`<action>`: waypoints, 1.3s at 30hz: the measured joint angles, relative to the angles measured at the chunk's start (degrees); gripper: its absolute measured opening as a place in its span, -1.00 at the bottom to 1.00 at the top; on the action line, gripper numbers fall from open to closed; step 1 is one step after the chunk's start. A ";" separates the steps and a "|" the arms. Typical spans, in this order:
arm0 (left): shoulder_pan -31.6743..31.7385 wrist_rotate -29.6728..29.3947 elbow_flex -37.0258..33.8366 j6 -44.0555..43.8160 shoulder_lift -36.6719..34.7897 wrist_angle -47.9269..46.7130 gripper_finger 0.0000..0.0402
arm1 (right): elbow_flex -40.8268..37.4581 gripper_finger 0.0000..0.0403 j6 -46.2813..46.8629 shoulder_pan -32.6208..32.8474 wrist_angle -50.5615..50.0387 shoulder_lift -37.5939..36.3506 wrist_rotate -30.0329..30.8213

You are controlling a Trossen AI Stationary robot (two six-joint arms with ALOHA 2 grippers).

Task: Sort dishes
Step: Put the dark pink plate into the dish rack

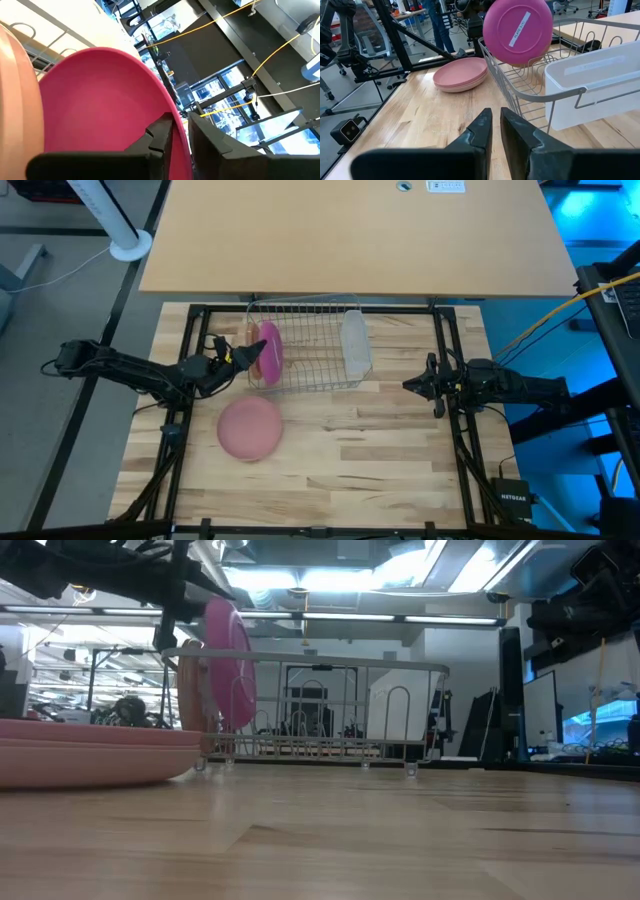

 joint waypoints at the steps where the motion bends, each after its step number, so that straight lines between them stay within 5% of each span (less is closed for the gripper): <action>1: 0.00 -0.40 0.00 -0.10 0.01 0.00 -0.71 | 0.00 -0.78 0.00 -0.01 0.00 0.00 0.00; 10: 1.33 -6.88 0.00 -0.95 0.00 0.04 -0.74 | 0.00 -0.78 0.00 -0.01 0.02 0.00 0.00; 30: 7.61 -5.14 0.02 0.30 -0.03 -4.61 -0.72 | 0.00 -0.78 0.00 0.00 0.00 0.00 -0.02; 39: 7.61 -4.32 0.02 2.74 -0.03 -5.18 -0.51 | 0.00 -0.78 0.01 -0.01 -0.02 0.00 -0.02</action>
